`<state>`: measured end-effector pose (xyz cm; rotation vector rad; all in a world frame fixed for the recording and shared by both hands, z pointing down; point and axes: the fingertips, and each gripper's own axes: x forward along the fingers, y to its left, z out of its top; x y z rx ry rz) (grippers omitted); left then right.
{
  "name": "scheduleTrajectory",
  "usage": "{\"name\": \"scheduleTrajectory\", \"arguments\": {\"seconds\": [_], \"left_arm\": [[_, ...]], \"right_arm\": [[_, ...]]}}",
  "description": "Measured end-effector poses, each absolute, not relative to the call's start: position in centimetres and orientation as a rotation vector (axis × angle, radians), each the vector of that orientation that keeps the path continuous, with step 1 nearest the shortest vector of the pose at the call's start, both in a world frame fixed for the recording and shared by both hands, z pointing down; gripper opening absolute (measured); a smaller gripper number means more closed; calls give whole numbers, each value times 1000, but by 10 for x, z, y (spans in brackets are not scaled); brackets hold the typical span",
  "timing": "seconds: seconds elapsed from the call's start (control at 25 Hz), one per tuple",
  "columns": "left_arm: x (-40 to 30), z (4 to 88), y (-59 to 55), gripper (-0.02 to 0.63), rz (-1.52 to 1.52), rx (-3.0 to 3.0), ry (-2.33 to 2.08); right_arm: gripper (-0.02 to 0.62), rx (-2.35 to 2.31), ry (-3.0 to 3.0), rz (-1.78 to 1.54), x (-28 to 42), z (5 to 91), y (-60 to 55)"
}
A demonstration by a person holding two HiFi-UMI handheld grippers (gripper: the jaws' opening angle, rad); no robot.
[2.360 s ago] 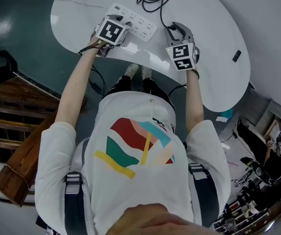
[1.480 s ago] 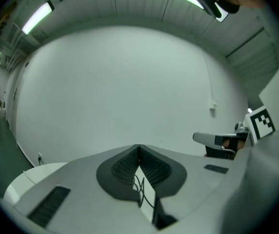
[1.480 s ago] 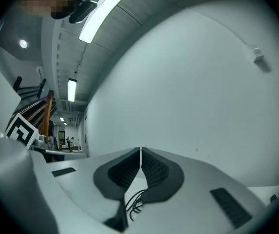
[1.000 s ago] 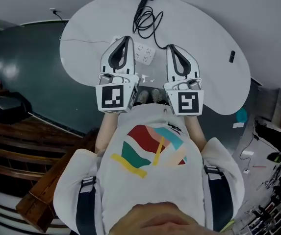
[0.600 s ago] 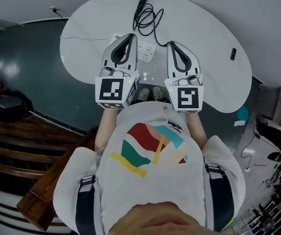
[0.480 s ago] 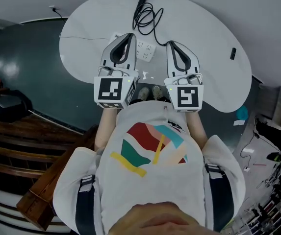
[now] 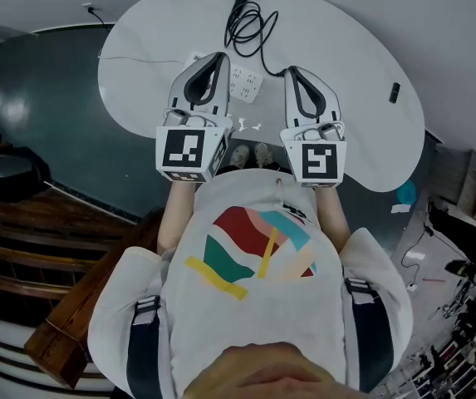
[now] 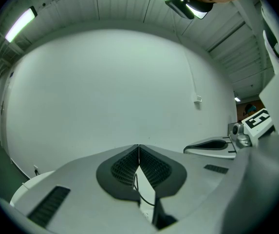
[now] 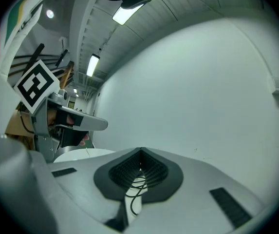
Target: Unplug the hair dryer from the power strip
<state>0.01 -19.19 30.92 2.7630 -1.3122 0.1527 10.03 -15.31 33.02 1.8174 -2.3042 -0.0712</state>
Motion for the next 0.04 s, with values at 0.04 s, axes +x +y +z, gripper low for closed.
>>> {"name": "scheduleTrajectory", "arguments": {"seconds": [0.04], "left_arm": [[0, 309, -193, 17, 154, 2764, -1312]], "right_arm": [[9, 1811, -2304, -86, 101, 330, -154]]}}
